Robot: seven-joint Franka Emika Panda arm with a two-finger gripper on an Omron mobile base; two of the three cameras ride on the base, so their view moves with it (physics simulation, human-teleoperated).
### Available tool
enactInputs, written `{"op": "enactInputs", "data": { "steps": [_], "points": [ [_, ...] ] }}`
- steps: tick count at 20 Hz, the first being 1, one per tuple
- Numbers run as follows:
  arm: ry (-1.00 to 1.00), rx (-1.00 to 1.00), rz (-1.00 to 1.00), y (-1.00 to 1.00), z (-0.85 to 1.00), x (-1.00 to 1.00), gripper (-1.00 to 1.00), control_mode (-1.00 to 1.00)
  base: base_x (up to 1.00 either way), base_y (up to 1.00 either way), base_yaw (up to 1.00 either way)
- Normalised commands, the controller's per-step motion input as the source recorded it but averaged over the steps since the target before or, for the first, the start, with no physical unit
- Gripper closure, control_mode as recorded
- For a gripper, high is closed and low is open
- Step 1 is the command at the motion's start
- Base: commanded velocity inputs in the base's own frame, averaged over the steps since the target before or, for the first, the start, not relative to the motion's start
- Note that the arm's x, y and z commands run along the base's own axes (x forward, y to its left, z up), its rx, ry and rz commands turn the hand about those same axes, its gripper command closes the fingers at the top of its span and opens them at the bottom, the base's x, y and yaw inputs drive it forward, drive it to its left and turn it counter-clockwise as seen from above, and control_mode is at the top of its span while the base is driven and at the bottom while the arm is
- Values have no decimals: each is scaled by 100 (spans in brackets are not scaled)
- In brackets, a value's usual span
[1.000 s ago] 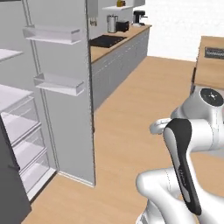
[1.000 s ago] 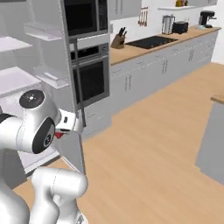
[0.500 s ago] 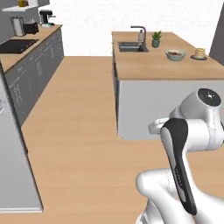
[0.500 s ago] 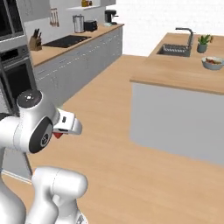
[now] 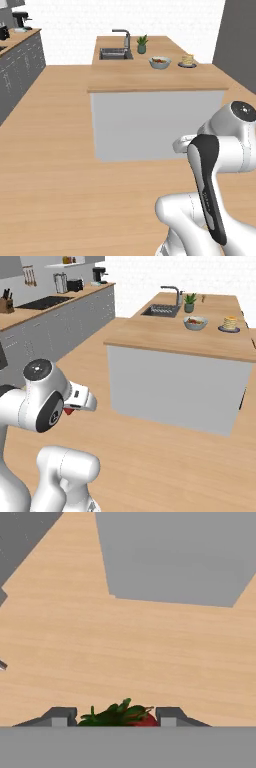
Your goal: Take the strawberry from the fridge and place it on top of the pancake, located on the dining counter.
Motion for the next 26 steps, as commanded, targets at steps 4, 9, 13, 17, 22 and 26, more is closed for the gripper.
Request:
{"op": "enactInputs", "data": {
  "steps": [4, 9, 13, 17, 22, 26],
  "points": [
    [0, 0, 0, 0, 0, 0, 100, 100, 18, -100, 0],
    [0, 0, 0, 0, 0, 0, 100, 100, 35, -100, 6],
    [0, 0, 0, 0, 0, 0, 100, 100, 64, -98, 16],
    [0, 0, 0, 0, 0, 0, 100, 100, 72, -96, 19],
    [0, 0, 0, 0, 0, 0, 100, 100, 71, -97, 26],
    [0, 0, 0, 0, 0, 0, 100, 100, 74, -94, 27]
  ]
}}
